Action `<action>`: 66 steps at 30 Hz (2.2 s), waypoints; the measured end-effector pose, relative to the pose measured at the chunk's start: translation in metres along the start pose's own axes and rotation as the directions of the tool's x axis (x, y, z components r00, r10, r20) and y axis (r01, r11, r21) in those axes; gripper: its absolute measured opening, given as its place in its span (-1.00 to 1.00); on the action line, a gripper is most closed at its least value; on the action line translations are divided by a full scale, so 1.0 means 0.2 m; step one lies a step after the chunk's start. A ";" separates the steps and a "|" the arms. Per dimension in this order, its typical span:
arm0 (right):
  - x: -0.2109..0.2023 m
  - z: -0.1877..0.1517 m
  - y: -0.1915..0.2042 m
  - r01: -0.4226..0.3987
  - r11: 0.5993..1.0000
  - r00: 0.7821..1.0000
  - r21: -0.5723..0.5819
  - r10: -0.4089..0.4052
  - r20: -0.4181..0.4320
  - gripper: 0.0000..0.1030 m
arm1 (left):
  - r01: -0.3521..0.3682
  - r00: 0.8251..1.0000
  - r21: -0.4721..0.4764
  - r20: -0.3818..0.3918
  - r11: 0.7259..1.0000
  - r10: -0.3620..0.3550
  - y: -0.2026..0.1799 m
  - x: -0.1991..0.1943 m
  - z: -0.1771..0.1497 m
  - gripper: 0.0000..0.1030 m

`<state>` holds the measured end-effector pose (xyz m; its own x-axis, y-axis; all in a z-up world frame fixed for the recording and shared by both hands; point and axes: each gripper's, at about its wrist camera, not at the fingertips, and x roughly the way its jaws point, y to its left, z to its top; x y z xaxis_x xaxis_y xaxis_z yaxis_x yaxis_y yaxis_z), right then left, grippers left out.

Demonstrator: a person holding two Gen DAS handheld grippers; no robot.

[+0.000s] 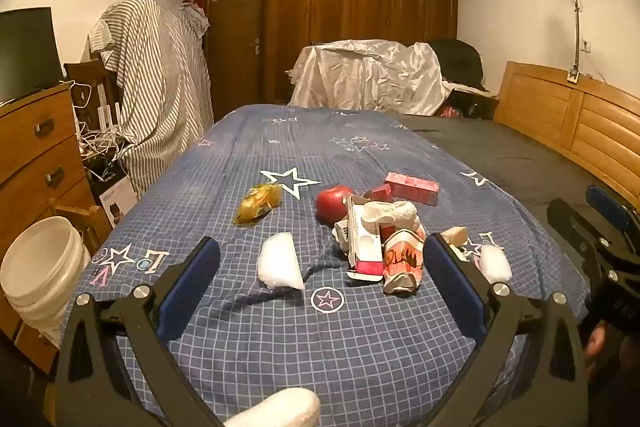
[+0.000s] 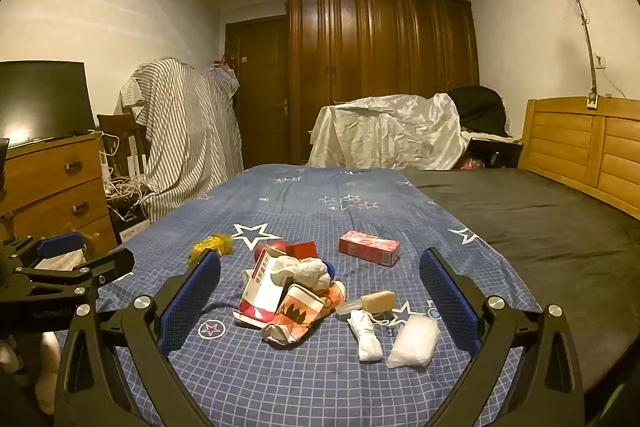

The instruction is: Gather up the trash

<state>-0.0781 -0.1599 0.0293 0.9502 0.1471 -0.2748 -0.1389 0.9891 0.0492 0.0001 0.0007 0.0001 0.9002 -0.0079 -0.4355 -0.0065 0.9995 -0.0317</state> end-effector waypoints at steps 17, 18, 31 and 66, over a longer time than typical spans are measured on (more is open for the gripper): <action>0.00 -0.03 0.00 -0.002 1.000 1.000 -0.003 0.002 0.011 0.93 | 0.002 1.000 0.013 -0.008 1.000 -0.002 -0.01 0.00 0.00 0.90; 0.01 -0.03 0.00 -0.003 1.000 1.000 -0.004 0.003 0.008 0.93 | 0.001 1.000 0.014 -0.006 1.000 -0.001 -0.01 0.00 0.00 0.90; 0.05 -0.06 0.02 -0.016 1.000 1.000 -0.003 0.016 -0.009 0.93 | -0.001 1.000 0.009 -0.009 1.000 0.001 0.01 0.01 -0.01 0.90; 0.06 -0.06 0.05 -0.023 1.000 1.000 -0.006 0.023 -0.017 0.93 | -0.003 0.999 0.000 -0.040 1.000 0.003 0.05 0.04 -0.03 0.90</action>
<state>-0.0719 -0.1487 0.0142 0.9419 0.1696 -0.2899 -0.1621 0.9855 0.0501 0.0047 0.0100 -0.0087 0.8820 -0.0058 -0.4712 -0.0094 0.9995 -0.0298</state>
